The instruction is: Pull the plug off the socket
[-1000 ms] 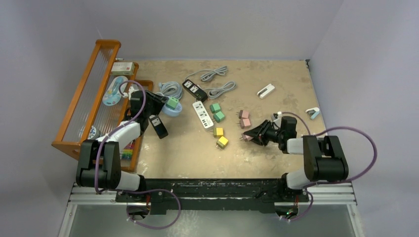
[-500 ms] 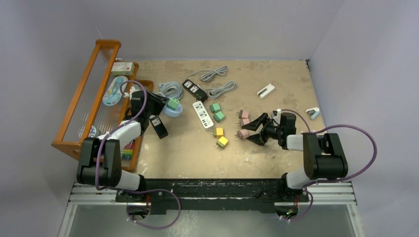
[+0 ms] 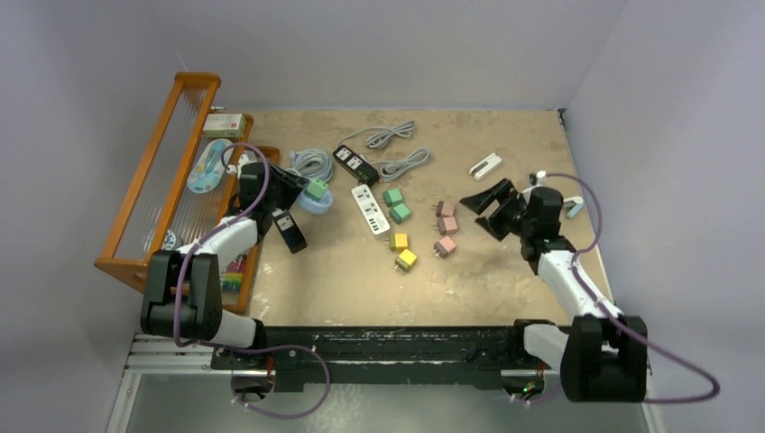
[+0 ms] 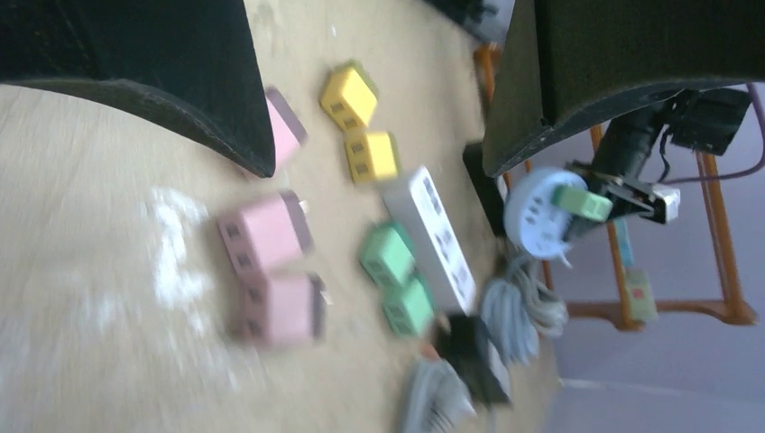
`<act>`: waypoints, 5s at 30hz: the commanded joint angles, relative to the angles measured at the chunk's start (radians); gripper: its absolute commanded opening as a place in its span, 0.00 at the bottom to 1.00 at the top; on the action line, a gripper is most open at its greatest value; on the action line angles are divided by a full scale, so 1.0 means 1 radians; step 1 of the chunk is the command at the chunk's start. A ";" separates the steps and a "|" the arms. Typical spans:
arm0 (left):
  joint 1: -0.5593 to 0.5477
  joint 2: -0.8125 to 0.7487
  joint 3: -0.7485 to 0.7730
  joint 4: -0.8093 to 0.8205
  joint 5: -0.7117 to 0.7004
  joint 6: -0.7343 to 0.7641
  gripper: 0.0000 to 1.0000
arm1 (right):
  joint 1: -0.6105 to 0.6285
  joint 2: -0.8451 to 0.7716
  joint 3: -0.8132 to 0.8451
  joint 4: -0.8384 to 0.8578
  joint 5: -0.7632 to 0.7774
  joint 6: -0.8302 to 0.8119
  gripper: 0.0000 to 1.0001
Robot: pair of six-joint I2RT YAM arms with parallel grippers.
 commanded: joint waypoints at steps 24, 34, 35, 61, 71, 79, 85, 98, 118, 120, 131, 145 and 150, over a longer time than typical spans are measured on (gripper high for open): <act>-0.058 -0.049 0.165 -0.100 -0.036 0.170 0.00 | 0.665 0.813 0.993 0.452 -0.197 -0.518 0.80; -0.058 -0.032 0.163 -0.081 -0.013 0.160 0.00 | 0.717 0.885 1.026 0.375 -0.224 -0.580 0.75; -0.058 -0.033 0.162 -0.081 -0.012 0.160 0.00 | 0.718 0.893 1.029 0.373 -0.227 -0.579 0.74; -0.051 -0.032 0.157 -0.079 -0.008 0.159 0.00 | 0.730 0.953 1.069 0.311 -0.291 -0.629 0.00; -0.049 -0.031 0.156 -0.080 -0.008 0.160 0.00 | 0.713 0.913 1.075 0.294 -0.311 -0.655 0.00; -0.046 -0.033 0.155 -0.096 -0.029 0.164 0.00 | 0.556 0.756 1.037 0.334 -0.391 -0.603 0.00; -0.038 -0.030 0.161 -0.128 -0.065 0.169 0.00 | 0.490 0.620 1.041 0.313 -0.405 -0.595 0.00; -0.035 -0.014 0.180 -0.185 -0.108 0.186 0.00 | 0.394 0.515 0.940 0.224 -0.351 -0.638 0.00; -0.033 0.005 0.182 -0.183 -0.076 0.178 0.00 | 0.226 0.746 0.805 -0.092 -0.159 -0.625 0.00; -0.033 0.001 0.183 -0.188 -0.080 0.182 0.00 | 0.226 0.766 0.798 -0.093 -0.147 -0.616 0.00; -0.033 0.030 0.196 -0.182 -0.060 0.175 0.00 | 0.226 0.871 0.803 -0.032 -0.139 -0.558 0.00; -0.034 0.036 0.199 -0.182 -0.051 0.179 0.00 | 0.226 0.867 0.801 -0.040 -0.087 -0.565 0.62; -0.033 0.042 0.199 -0.184 -0.040 0.189 0.00 | 0.226 0.867 0.811 -0.050 -0.065 -0.579 0.64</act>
